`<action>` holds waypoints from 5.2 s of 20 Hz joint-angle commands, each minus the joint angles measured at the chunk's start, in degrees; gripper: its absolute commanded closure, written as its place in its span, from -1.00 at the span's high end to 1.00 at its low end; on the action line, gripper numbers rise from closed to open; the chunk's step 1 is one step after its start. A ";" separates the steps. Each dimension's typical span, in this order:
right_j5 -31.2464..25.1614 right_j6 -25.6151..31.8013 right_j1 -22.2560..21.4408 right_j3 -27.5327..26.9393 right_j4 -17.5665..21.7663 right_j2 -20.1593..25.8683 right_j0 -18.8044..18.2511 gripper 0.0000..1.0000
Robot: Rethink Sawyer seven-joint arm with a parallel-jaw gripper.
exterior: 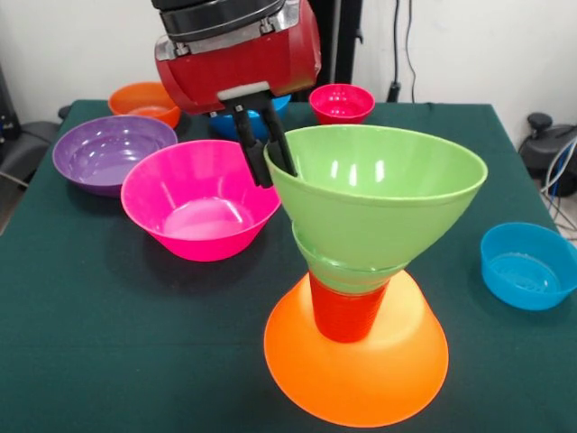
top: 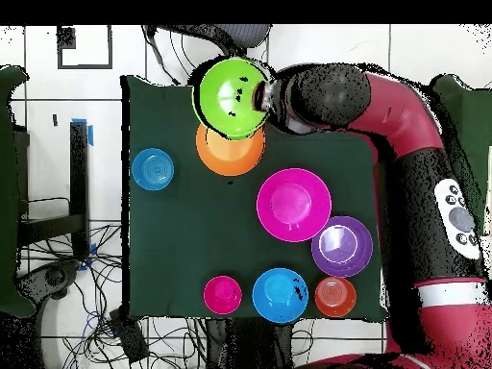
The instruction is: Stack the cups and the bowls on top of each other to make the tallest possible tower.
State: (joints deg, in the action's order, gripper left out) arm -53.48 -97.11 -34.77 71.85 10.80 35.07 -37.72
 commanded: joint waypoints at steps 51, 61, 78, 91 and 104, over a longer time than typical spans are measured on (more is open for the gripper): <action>0.03 -2.35 2.24 0.00 -0.31 -0.64 1.65 -1.00; -2.82 -0.20 3.68 -0.38 -2.96 0.48 1.52 -1.00; -11.73 2.05 4.62 -2.47 -3.89 -0.70 2.58 -1.00; -15.09 2.28 4.48 -2.77 -2.46 -1.23 3.03 -1.00; -15.28 2.14 4.13 -3.94 -1.76 -1.70 3.11 -1.00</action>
State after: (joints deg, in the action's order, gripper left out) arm -63.29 -97.11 -30.55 68.18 6.78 34.78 -36.99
